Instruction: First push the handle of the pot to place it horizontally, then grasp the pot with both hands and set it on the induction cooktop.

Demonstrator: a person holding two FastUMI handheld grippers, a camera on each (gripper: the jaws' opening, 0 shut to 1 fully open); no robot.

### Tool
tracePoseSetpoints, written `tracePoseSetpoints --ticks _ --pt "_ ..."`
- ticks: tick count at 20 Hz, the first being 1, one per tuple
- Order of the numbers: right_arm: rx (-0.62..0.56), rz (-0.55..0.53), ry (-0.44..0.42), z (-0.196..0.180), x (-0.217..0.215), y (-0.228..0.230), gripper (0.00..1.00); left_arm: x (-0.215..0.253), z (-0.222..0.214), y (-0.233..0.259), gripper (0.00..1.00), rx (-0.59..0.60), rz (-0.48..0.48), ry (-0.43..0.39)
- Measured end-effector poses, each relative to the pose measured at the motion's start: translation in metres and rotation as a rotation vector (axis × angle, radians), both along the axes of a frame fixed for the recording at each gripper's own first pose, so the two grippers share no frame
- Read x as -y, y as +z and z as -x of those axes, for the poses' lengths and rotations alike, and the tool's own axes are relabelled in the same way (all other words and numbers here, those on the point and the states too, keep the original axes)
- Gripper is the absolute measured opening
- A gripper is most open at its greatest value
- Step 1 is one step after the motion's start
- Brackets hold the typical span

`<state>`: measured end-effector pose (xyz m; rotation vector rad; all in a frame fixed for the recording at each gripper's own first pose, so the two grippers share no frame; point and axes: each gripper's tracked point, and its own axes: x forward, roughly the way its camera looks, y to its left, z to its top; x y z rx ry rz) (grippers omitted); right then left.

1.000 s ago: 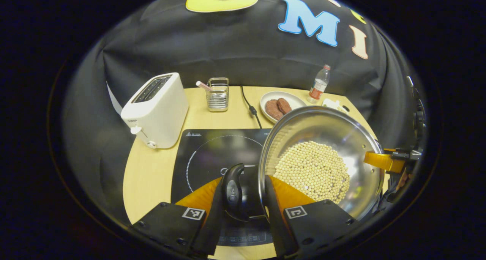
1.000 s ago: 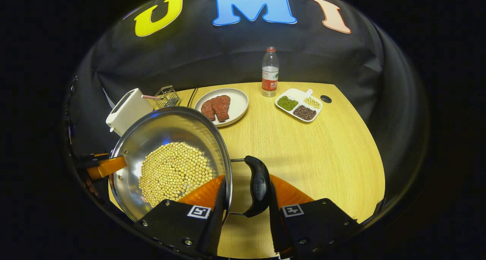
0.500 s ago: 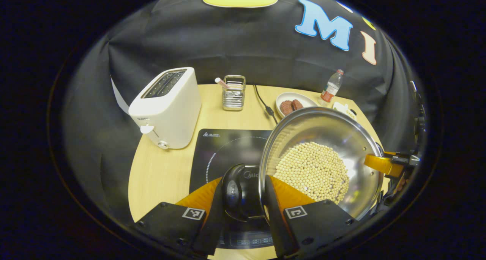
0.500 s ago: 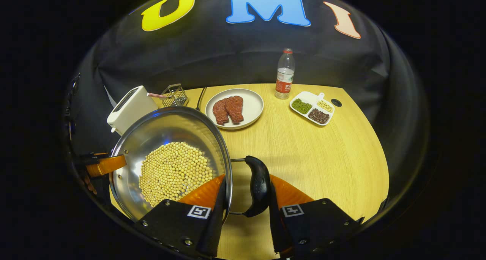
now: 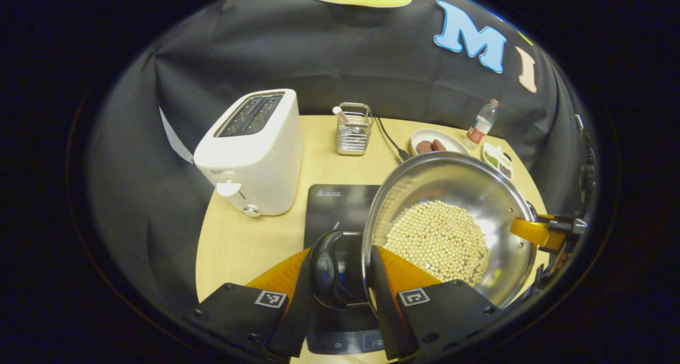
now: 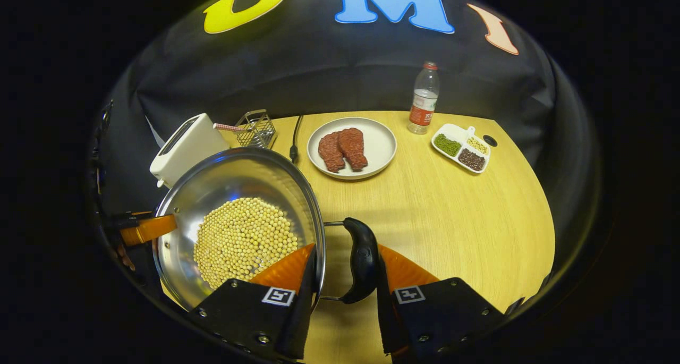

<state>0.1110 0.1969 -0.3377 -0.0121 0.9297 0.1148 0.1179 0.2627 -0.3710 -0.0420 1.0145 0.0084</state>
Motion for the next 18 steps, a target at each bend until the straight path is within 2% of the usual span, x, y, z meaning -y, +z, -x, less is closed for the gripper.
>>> tracePoseSetpoints --ticks 7,8,9,14,15,16,17,18 --pt "-0.008 -0.008 -0.008 -0.006 -0.026 -0.008 0.53 -0.027 -0.009 -0.005 0.62 -0.008 -0.002 -0.006" --pt "-0.01 -0.007 -0.014 -0.006 -0.028 -0.009 0.53 -0.03 -0.011 -0.007 0.65 -0.01 0.0 -0.009" --pt "-0.008 -0.01 -0.025 -0.006 -0.03 -0.01 0.53 -0.032 -0.014 -0.012 0.59 -0.012 0.006 -0.009" --pt "-0.011 -0.011 -0.047 -0.006 -0.037 -0.019 0.53 -0.037 -0.021 -0.024 0.65 -0.017 0.004 -0.029" --pt "-0.012 -0.009 -0.05 -0.006 -0.039 -0.022 0.53 -0.039 -0.021 -0.027 0.59 -0.022 0.009 -0.029" --pt "-0.01 -0.009 -0.051 -0.007 -0.039 -0.022 0.53 -0.04 -0.022 -0.029 0.62 -0.025 0.013 -0.027" --pt "-0.01 -0.008 -0.053 -0.008 -0.041 -0.024 0.53 -0.042 -0.024 -0.031 0.59 -0.024 0.015 -0.029" --pt "-0.01 -0.01 -0.055 -0.009 -0.042 -0.025 0.53 -0.043 -0.026 -0.033 0.62 -0.023 0.013 -0.033"
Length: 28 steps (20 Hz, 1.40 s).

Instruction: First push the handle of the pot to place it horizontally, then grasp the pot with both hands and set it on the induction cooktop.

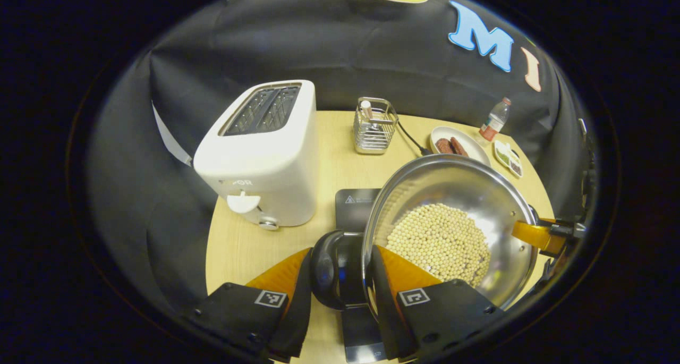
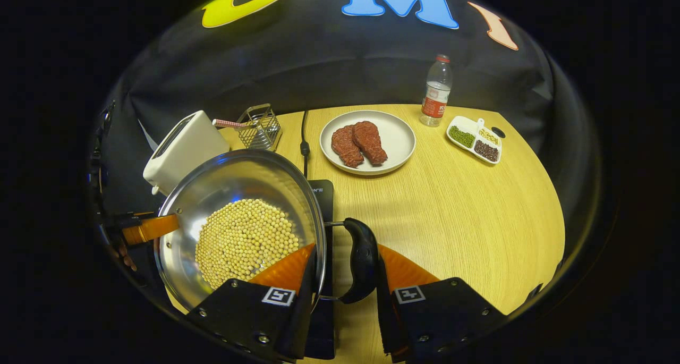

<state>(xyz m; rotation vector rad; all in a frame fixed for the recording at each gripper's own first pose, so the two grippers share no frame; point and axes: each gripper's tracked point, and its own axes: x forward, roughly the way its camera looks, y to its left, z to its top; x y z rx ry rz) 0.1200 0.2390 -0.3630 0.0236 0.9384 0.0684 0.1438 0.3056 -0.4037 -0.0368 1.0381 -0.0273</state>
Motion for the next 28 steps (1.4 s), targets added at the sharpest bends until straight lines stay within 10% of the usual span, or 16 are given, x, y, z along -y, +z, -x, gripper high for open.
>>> tracePoseSetpoints --ticks 14,20,28 --pt "0.065 -0.048 -0.005 -0.002 -0.008 -0.008 0.54 -0.008 -0.012 -0.001 0.68 0.051 0.009 -0.012" --pt "0.159 -0.046 0.066 -0.011 0.007 0.022 0.86 -0.01 -0.012 0.043 0.89 0.151 0.029 0.086" --pt "0.333 -0.084 0.068 0.001 0.072 0.108 0.94 0.118 0.009 0.15 0.94 0.403 0.055 0.037"
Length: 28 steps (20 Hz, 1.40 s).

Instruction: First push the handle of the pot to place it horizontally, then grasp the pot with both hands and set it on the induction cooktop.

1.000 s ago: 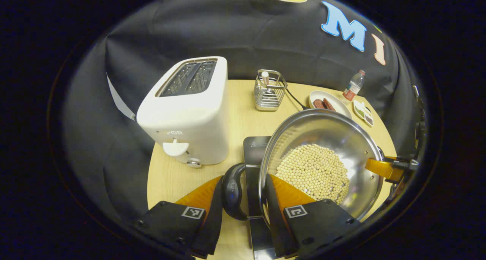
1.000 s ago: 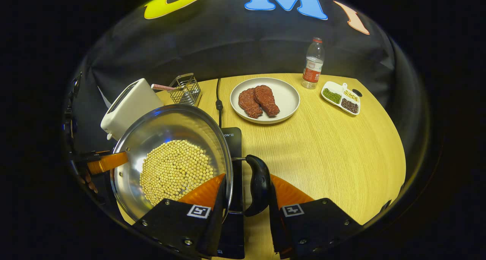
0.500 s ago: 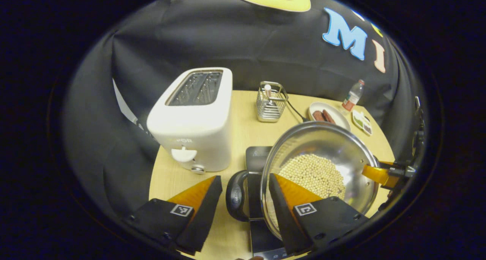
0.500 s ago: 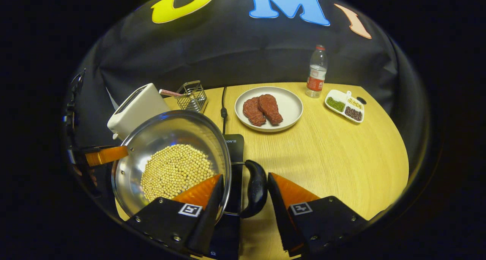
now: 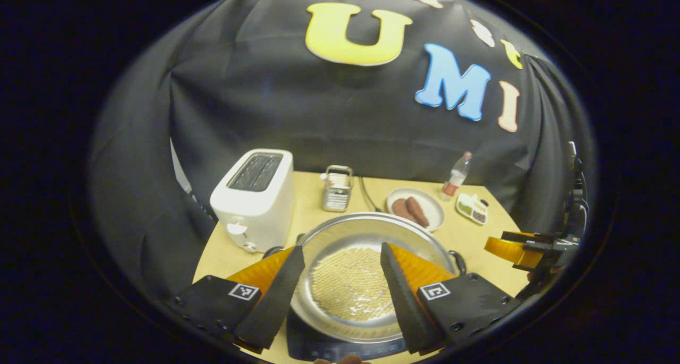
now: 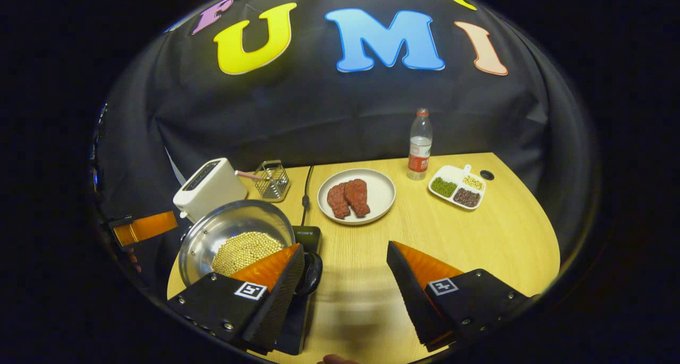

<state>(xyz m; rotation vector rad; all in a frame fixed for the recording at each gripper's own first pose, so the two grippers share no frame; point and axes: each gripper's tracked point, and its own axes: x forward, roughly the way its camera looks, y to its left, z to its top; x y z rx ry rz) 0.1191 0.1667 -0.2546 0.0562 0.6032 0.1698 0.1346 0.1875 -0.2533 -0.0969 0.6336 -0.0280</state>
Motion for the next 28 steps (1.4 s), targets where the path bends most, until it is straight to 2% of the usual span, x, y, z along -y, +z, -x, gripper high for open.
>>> tracePoseSetpoints --ticks 6,8,9,13,15,18,19,20,23,24,25,26,27,28 --pt "0.216 0.003 -0.022 0.014 0.071 0.101 0.95 0.124 -0.002 0.097 0.94 0.26 -0.02 -0.032" --pt "0.295 0.024 -0.035 0.021 0.098 0.137 0.95 0.155 -0.006 0.14 0.94 0.368 -0.028 -0.029" --pt "0.331 0.034 -0.043 0.025 0.111 0.154 0.95 0.165 -0.006 0.157 0.92 0.405 -0.037 -0.023" --pt "0.438 0.032 -0.049 0.042 0.155 0.209 0.95 0.217 0.004 0.221 0.95 0.535 -0.036 -0.017" --pt "0.472 0.03 -0.059 0.047 0.176 0.227 0.94 0.234 0.013 0.244 0.97 0.571 -0.045 -0.007" --pt "0.519 0.017 -0.098 0.057 0.207 0.252 0.94 0.258 0.029 0.251 0.99 0.577 -0.07 -0.01" --pt "0.527 0.008 -0.102 0.058 0.214 0.256 0.85 0.266 0.035 0.254 0.99 0.579 -0.071 -0.008" --pt "0.528 0.0 -0.102 0.056 0.22 0.257 0.94 0.272 0.039 0.258 0.99 0.579 -0.071 -0.005" --pt "0.527 0.004 -0.103 0.053 0.237 0.259 0.94 0.281 0.056 0.274 0.98 0.585 -0.084 0.017" --pt "0.523 0.006 -0.104 0.053 0.242 0.259 0.85 0.283 0.057 0.272 0.98 0.576 -0.093 0.024" --pt "0.522 0.008 -0.105 0.053 0.246 0.259 0.94 0.284 0.058 0.269 0.97 0.568 -0.1 0.032" --pt "0.522 0.006 -0.106 0.054 0.25 0.26 0.85 0.285 0.06 0.266 0.95 0.559 -0.101 0.04" --pt "0.52 0.005 -0.104 0.054 0.252 0.26 0.85 0.288 0.061 0.263 0.97 0.55 -0.098 0.045" --pt "0.516 0.005 -0.102 0.055 0.254 0.259 0.94 0.289 0.063 0.261 0.99 0.541 -0.094 0.052"
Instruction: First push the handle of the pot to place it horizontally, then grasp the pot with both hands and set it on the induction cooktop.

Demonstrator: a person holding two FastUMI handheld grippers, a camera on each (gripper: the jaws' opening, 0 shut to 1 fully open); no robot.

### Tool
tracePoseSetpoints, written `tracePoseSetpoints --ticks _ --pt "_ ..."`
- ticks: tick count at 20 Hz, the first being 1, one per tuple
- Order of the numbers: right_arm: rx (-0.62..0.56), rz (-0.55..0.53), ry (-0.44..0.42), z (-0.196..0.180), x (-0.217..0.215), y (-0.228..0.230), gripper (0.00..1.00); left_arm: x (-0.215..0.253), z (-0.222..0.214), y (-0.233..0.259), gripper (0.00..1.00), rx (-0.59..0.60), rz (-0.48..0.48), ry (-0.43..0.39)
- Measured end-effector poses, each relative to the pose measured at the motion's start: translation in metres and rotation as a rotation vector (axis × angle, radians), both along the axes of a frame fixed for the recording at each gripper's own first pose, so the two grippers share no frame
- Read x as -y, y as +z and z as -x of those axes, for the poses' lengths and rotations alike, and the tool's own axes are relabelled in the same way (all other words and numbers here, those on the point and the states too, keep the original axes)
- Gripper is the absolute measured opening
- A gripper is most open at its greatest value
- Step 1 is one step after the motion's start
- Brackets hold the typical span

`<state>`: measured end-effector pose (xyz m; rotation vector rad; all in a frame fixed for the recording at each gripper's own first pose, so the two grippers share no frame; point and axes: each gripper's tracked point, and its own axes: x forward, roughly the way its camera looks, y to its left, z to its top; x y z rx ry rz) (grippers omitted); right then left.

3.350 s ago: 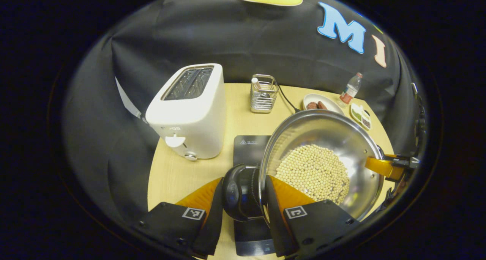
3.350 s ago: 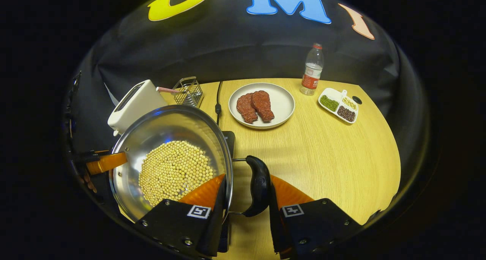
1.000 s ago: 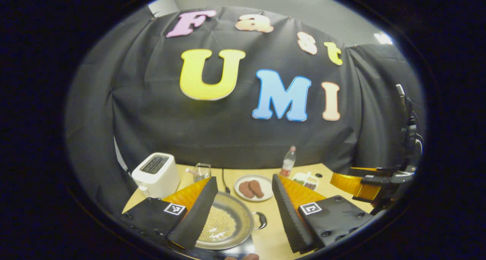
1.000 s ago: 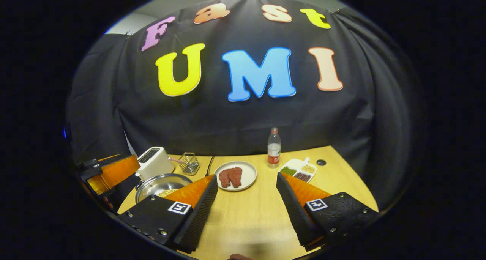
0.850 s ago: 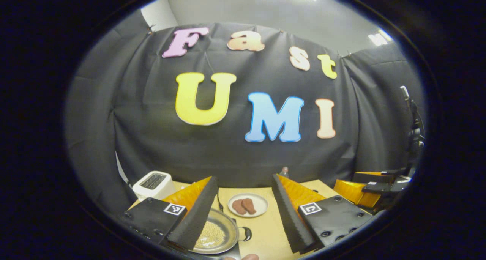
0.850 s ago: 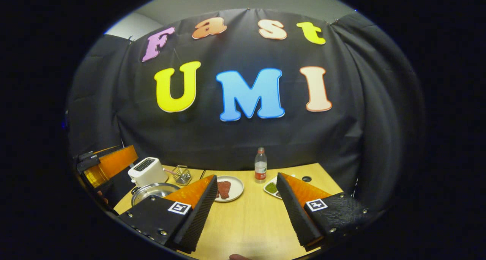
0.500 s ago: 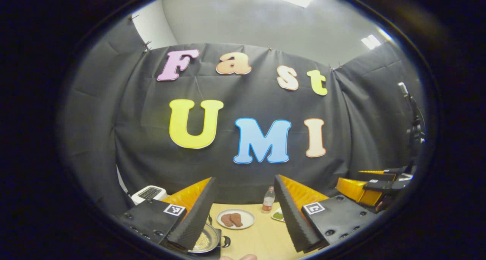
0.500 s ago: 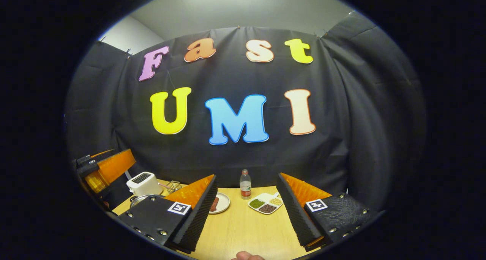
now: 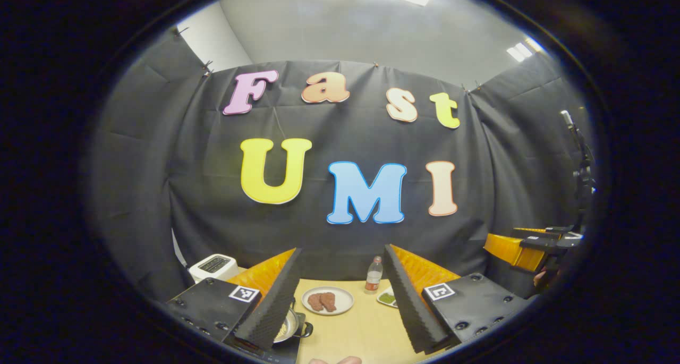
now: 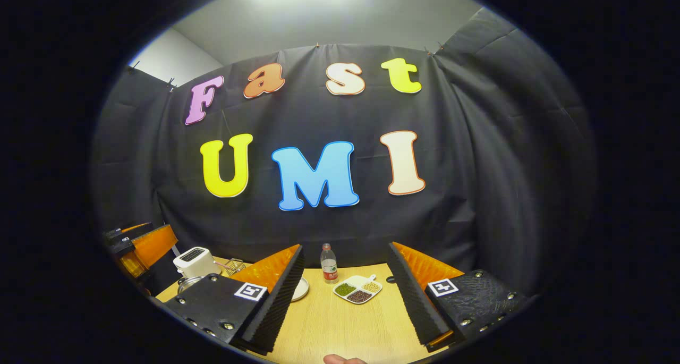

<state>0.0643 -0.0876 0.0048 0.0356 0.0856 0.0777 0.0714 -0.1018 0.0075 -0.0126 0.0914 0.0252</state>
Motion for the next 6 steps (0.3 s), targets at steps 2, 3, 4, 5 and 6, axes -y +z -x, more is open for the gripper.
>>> tracePoseSetpoints --ticks 2,3,4,5,6 --pt "-0.004 0.001 0.006 0.0002 0.0021 -0.0005 0.94 0.0029 0.0021 -0.0035 0.99 -0.002 0.008 0.001" --pt "-0.003 0.001 0.005 -0.0003 0.0031 -0.0002 0.85 0.004 0.0015 -0.0004 0.97 0.004 0.004 -0.004" --pt "0.003 -0.002 0.005 -0.0009 0.0028 0.0006 0.85 0.0047 0.0017 0.0018 0.99 0.009 -0.005 -0.01" --pt "0.009 -0.007 0.003 -0.0022 0.0015 0.0009 0.94 0.004 0.0021 0.0043 0.99 0.012 -0.016 -0.015" --pt "0.006 -0.013 0.002 -0.0037 -0.0011 -0.0002 0.94 0.0003 0.0029 0.0038 0.99 0.015 -0.026 -0.014"
